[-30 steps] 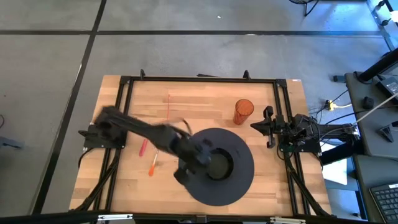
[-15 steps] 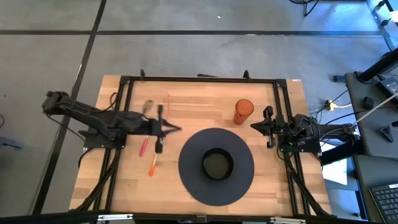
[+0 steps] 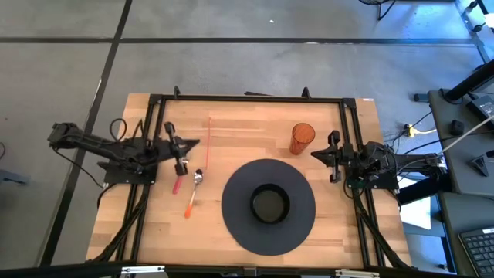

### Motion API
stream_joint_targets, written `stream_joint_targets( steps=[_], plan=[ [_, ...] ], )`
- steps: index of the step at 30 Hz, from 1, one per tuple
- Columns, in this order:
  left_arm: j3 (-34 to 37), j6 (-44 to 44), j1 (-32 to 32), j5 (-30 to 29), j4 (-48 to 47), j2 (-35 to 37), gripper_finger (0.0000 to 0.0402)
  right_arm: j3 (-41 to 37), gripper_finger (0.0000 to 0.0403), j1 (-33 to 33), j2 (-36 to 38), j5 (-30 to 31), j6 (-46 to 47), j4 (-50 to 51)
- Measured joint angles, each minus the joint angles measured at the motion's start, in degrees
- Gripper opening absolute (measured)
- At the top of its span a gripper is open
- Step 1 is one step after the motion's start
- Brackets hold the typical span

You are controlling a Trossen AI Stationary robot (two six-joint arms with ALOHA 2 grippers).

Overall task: Pick & Place Utensil
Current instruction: Put the brown glass on the top right of the black bowl

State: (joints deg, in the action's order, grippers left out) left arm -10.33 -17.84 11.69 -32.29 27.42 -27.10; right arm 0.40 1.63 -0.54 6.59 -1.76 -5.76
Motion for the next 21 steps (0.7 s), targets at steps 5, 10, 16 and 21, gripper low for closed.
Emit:
stream_joint_targets(
  steps=[5,10,16,21],
  plan=[
    [2.8,0.1,-1.1,5.8,-1.4,1.1,0.0002,0.0,0.0010,0.0,0.0,0.0,-0.2,-0.7],
    [2.6,-2.4,0.0,5.3,3.2,3.1,0.0001,0.0,0.0010,0.0,0.0,-0.1,-0.2,-0.8],
    [2.7,4.2,0.2,-5.9,2.4,3.8,0.0002,0.0,0.0010,0.0,0.0,-0.1,0.4,-0.8],
    [2.7,2.0,0.9,5.2,4.4,5.7,0.0003,0.0,0.0010,0.0,0.0,-0.1,1.8,-1.2]
  ],
)
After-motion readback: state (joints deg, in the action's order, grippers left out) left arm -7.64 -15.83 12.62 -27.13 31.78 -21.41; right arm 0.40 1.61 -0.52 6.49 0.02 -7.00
